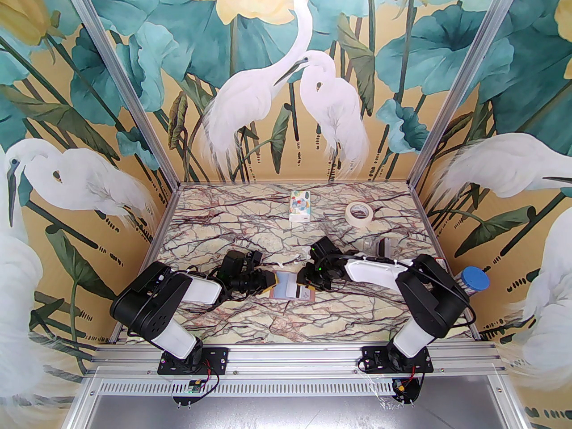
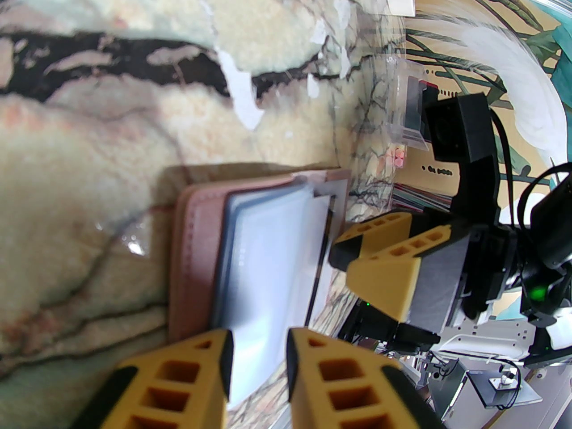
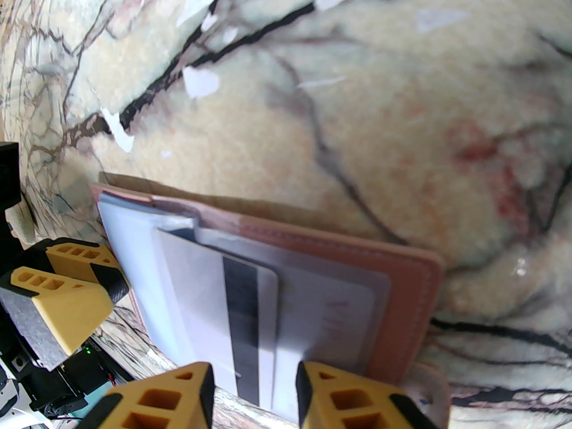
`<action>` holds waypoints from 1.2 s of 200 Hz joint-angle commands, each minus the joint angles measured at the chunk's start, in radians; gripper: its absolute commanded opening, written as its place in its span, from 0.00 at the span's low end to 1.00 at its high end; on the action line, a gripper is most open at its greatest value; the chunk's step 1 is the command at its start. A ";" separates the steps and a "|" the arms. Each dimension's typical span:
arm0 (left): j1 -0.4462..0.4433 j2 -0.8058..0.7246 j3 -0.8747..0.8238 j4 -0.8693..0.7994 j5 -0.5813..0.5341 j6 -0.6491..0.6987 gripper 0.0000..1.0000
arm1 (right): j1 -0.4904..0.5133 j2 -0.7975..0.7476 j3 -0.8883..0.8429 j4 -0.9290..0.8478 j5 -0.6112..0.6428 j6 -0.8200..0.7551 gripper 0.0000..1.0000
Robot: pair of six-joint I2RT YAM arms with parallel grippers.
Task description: Put the credit cards into the card holder
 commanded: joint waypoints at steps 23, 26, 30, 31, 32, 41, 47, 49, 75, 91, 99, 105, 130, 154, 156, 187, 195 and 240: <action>-0.021 0.067 -0.011 -0.070 -0.063 0.019 0.27 | 0.025 0.045 0.049 -0.058 0.044 -0.016 0.31; -0.021 0.067 -0.011 -0.070 -0.063 0.017 0.27 | 0.027 0.047 0.051 -0.060 0.045 -0.015 0.31; -0.021 0.069 -0.011 -0.071 -0.063 0.017 0.27 | 0.029 0.050 0.052 -0.063 0.048 -0.015 0.31; -0.021 0.068 -0.010 -0.071 -0.063 0.017 0.27 | 0.030 0.050 0.053 -0.064 0.048 -0.016 0.30; -0.021 0.068 -0.011 -0.071 -0.063 0.017 0.28 | 0.030 0.050 0.054 -0.065 0.049 -0.016 0.30; -0.021 0.067 -0.010 -0.068 -0.063 0.018 0.28 | 0.036 0.054 0.061 -0.072 0.054 -0.018 0.30; -0.021 0.068 -0.010 -0.069 -0.063 0.018 0.28 | 0.039 0.057 0.067 -0.078 0.056 -0.019 0.29; -0.021 0.067 -0.011 -0.069 -0.063 0.017 0.28 | 0.040 0.057 0.068 -0.081 0.057 -0.020 0.29; -0.021 0.068 -0.012 -0.068 -0.063 0.017 0.28 | 0.050 0.060 0.089 -0.112 0.080 -0.028 0.28; -0.021 0.070 -0.011 -0.066 -0.064 0.016 0.28 | 0.055 0.060 0.105 -0.137 0.100 -0.037 0.27; -0.022 0.069 -0.012 -0.065 -0.062 0.016 0.27 | 0.056 0.060 0.114 -0.150 0.109 -0.041 0.27; -0.021 0.069 -0.012 -0.066 -0.063 0.016 0.27 | 0.059 0.060 0.119 -0.159 0.116 -0.044 0.26; -0.021 0.071 -0.011 -0.063 -0.062 0.016 0.27 | 0.064 0.063 0.138 -0.178 0.128 -0.054 0.20; -0.022 0.072 -0.012 -0.061 -0.062 0.016 0.27 | 0.067 0.071 0.146 -0.180 0.126 -0.054 0.17; -0.021 0.072 -0.013 -0.061 -0.061 0.016 0.27 | 0.067 0.071 0.147 -0.180 0.125 -0.053 0.17; -0.021 0.076 -0.012 -0.058 -0.062 0.015 0.27 | 0.071 0.087 0.166 -0.186 0.125 -0.061 0.16; -0.022 0.077 -0.012 -0.056 -0.062 0.016 0.27 | 0.072 0.091 0.171 -0.188 0.125 -0.061 0.16; -0.021 0.078 -0.013 -0.055 -0.061 0.016 0.27 | 0.081 0.101 0.183 -0.191 0.124 -0.064 0.15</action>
